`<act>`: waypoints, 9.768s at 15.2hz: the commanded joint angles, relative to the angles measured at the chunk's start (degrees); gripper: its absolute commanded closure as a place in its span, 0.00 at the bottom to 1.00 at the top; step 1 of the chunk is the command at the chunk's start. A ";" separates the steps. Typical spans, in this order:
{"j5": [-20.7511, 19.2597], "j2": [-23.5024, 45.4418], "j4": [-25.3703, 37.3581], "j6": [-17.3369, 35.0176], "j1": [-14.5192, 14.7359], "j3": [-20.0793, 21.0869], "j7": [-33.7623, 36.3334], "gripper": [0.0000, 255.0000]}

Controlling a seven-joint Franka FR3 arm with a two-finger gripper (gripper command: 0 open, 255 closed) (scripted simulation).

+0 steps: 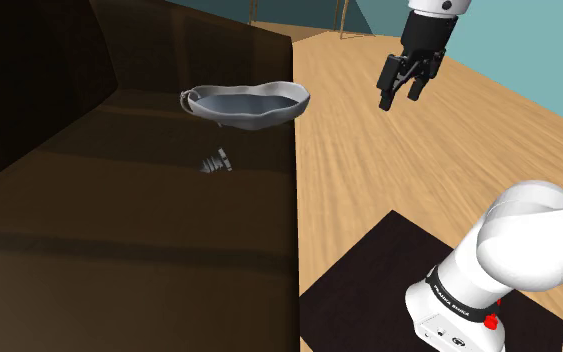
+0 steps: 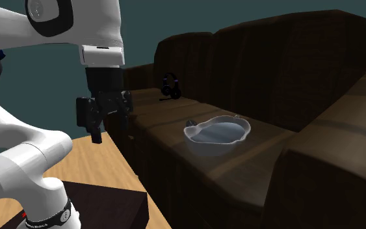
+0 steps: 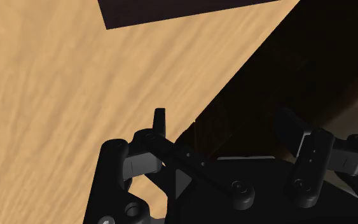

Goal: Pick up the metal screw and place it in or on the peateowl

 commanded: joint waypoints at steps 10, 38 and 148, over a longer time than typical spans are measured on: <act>8.85 10.57 3.54 5.20 2.47 8.81 12.53 0.00; 12.66 48.57 26.75 20.24 7.19 24.99 40.03 0.00; 15.85 55.59 37.66 17.49 7.15 21.16 74.31 1.00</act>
